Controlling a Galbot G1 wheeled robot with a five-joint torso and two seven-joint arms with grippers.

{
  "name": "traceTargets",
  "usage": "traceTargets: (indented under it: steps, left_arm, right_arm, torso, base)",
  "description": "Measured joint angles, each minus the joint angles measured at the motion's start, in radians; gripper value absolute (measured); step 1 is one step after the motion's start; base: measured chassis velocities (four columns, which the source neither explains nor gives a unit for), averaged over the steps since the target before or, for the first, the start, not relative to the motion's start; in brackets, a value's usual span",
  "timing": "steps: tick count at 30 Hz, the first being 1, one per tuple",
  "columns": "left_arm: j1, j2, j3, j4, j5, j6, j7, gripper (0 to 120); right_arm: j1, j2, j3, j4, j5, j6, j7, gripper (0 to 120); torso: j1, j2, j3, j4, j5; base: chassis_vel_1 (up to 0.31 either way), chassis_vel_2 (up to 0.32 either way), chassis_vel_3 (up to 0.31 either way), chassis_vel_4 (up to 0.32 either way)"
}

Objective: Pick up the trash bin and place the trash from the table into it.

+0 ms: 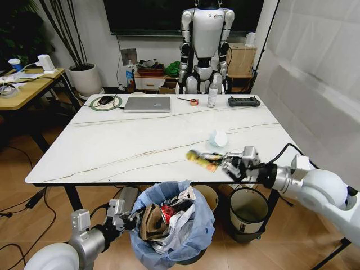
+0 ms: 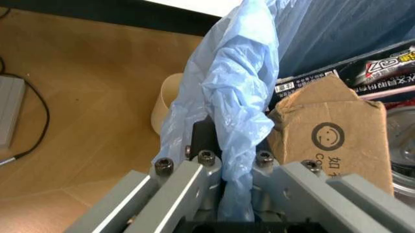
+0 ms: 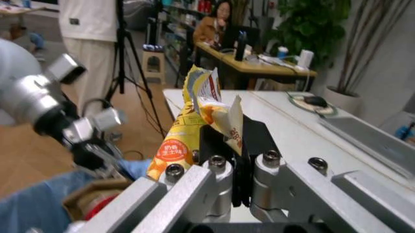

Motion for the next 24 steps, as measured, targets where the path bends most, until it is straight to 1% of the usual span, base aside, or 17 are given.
traceTargets:
  steps: [1, 3, 4, 5, 6, 7, 8, 10, 11, 14, 16, 18, 20, 24]
  left_arm:
    - [0.0, 0.0, 0.0, 0.0, 0.0, 0.0, 0.0, 0]
    - [0.0, -0.001, 0.0, -0.005, 0.002, 0.001, 0.001, 0]
    - [0.0, -0.001, 0.0, -0.005, 0.002, 0.001, 0.001, 0]
    - [0.001, -0.001, 0.0, -0.007, 0.002, 0.001, 0.001, 0]
    - [0.001, -0.001, 0.0, -0.008, 0.002, 0.002, 0.001, 0]
    - [0.001, -0.001, 0.0, -0.008, 0.002, 0.002, 0.001, 0]
    - [0.001, -0.001, -0.001, -0.009, 0.003, 0.002, 0.001, 0]
    - [0.001, -0.001, -0.003, -0.009, 0.003, 0.002, 0.002, 0]
    - [0.001, -0.001, -0.003, -0.009, 0.003, 0.002, 0.002, 0]
    - [-0.001, 0.0, -0.007, -0.009, 0.003, 0.002, 0.003, 0]
    - [-0.002, 0.001, -0.008, -0.009, 0.001, 0.002, 0.003, 0]
    - [-0.003, 0.001, -0.008, -0.009, 0.0, 0.002, 0.003, 0]
    - [-0.003, 0.001, -0.009, -0.009, -0.001, 0.002, 0.003, 0]
    - [-0.004, 0.001, -0.01, -0.008, -0.003, 0.002, 0.004, 0]
  right_arm:
    - [0.016, 0.001, -0.008, 0.012, 0.004, -0.012, 0.005, 0]
    - [0.124, 0.02, -0.061, 0.067, 0.024, -0.083, 0.041, 0]
    - [0.124, 0.02, -0.061, 0.067, 0.024, -0.083, 0.041, 0]
    - [0.164, 0.028, -0.088, 0.082, 0.033, -0.108, 0.062, 0]
    - [0.224, 0.046, -0.135, 0.101, 0.047, -0.139, 0.087, 0]
    - [0.255, 0.057, -0.163, 0.107, 0.052, -0.15, 0.097, 0]
    - [0.314, 0.084, -0.23, 0.11, 0.056, -0.168, 0.107, 0]
    - [0.37, 0.117, -0.302, 0.102, 0.056, -0.177, 0.111, 0]
    - [0.37, 0.117, -0.302, 0.102, 0.056, -0.177, 0.111, 0]
    - [0.428, 0.169, -0.404, 0.066, 0.023, -0.178, 0.106, 0]
    - [0.45, 0.203, -0.448, 0.035, 0.004, -0.178, 0.101, 0]
    - [0.456, 0.214, -0.461, 0.024, -0.002, -0.178, 0.1, 0]
    - [0.473, 0.246, -0.497, -0.018, -0.024, -0.174, 0.089, 0]
    - [0.481, 0.267, -0.522, -0.054, -0.038, -0.17, 0.078, 0]
  torso:
    - [0.0, 0.0, 0.0, -0.0001, 0.0]
    - [0.0, 0.0, 0.0, -0.0001, -0.0002]
    - [0.0, 0.0, 0.0, -0.0001, -0.0002]
    - [0.0, 0.0, 0.0, 0.0001, -0.0002]
    - [0.0, 0.0, 0.0, 0.0001, -0.0003]
    - [0.0, 0.0, 0.0, 0.0001, -0.0003]
    - [0.0, 0.0, 0.0, 0.0001, -0.0003]
    - [0.0, 0.0, 0.0, 0.0003, -0.0001]
    - [0.0, 0.0, 0.0, 0.0003, -0.0001]
    - [0.0, 0.0, 0.0, 0.0002, -0.0002]
    - [0.0, 0.0, 0.0, 0.0001, -0.0001]
    - [0.0, 0.0, 0.0, 0.0001, -0.0001]
    - [0.0, 0.0, 0.0, 0.0002, -0.0001]
    - [0.0, 0.0, 0.0, 0.0002, -0.0001]
  base:
    - [0.0, 0.0, 0.0, 0.0]
    - [0.0, 0.0, 0.0, 0.0]
    - [0.0, 0.0, 0.0, 0.0]
    - [0.0, 0.0, 0.0, 0.0]
    - [0.0, 0.0, 0.0, 0.0]
    - [0.0, 0.0, 0.0, 0.0]
    - [0.0, 0.0, 0.0, 0.0]
    - [0.0, 0.0, 0.0, 0.0]
    - [0.0, 0.0, 0.0, 0.0]
    - [0.0, 0.0, 0.0, 0.0]
    - [0.0, 0.0, 0.0, 0.0]
    - [0.0, 0.0, 0.0, 0.0]
    - [0.0, 0.0, 0.0, 0.0]
    - [0.0, 0.0, 0.0, 0.0]
